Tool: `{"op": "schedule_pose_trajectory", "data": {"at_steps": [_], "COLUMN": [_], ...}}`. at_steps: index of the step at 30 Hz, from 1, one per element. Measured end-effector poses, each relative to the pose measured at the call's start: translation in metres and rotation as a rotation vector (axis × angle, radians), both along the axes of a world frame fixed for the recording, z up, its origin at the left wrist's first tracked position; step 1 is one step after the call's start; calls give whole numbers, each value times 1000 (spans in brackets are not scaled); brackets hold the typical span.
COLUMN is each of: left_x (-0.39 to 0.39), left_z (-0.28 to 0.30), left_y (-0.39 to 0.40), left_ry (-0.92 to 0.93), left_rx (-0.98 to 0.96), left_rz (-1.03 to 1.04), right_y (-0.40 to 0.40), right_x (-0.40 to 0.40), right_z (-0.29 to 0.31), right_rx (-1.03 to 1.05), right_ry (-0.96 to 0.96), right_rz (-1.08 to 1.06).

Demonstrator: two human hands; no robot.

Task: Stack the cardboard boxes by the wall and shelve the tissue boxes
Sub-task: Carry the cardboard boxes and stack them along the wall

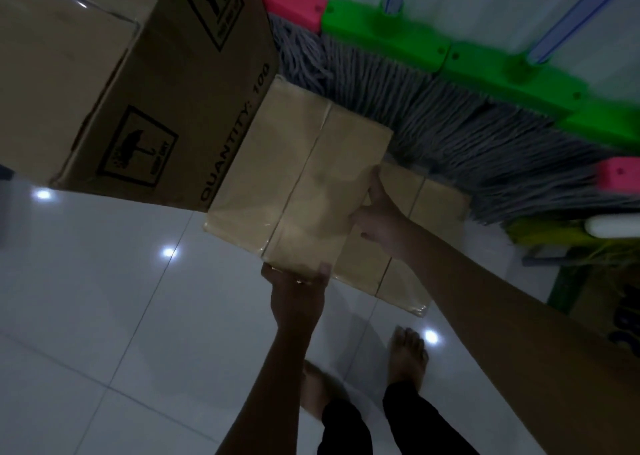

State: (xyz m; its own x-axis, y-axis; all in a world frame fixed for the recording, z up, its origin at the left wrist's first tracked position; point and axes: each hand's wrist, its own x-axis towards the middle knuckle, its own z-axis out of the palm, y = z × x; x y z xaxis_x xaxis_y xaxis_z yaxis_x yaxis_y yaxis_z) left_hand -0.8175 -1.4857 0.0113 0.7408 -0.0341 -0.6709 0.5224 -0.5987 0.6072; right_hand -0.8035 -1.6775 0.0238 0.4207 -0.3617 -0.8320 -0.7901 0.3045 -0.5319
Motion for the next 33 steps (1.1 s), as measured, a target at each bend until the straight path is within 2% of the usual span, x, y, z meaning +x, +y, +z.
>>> {"op": "schedule_pose_trajectory", "data": {"at_steps": [4, 7, 9, 11, 13, 15, 17, 20, 24, 28, 33], "left_x": [-2, 0, -1, -2, -1, 2, 8, 13, 12, 6, -5], "left_z": [11, 26, 46, 69, 95, 122, 163, 220, 310, 392, 475], "left_y": [10, 21, 31, 45, 59, 71, 88, 117, 172, 226, 284], "left_ry": [90, 138, 68, -84, -214, -301, -377, -446, -529, -538, -555], "left_rx": [-90, -95, 71, 280, 433, 526, 565, 559, 558, 522, 419], "left_rz": [-46, -124, -285, -459, -606, -729, -769, -737, -715, -649, -298], "right_y": [3, 10, 20, 35, 55, 74, 96, 127, 174, 223, 288], "right_x": [-7, -16, -24, -33, -41, -47, -48, -49, -47, -44, -36], "right_z": [3, 19, 34, 54, 80, 109, 149, 214, 311, 391, 470], "right_rx": [-64, -283, -427, -482, -628, -820, -931, -1018, -1088, -1065, -874], "right_ry": [-15, 5, 24, 45, 34, -16, -89, -193, -327, -399, -489], "right_rz": [49, 197, 323, 417, 579, 775, 931, 1023, 1039, 1039, 906]}}
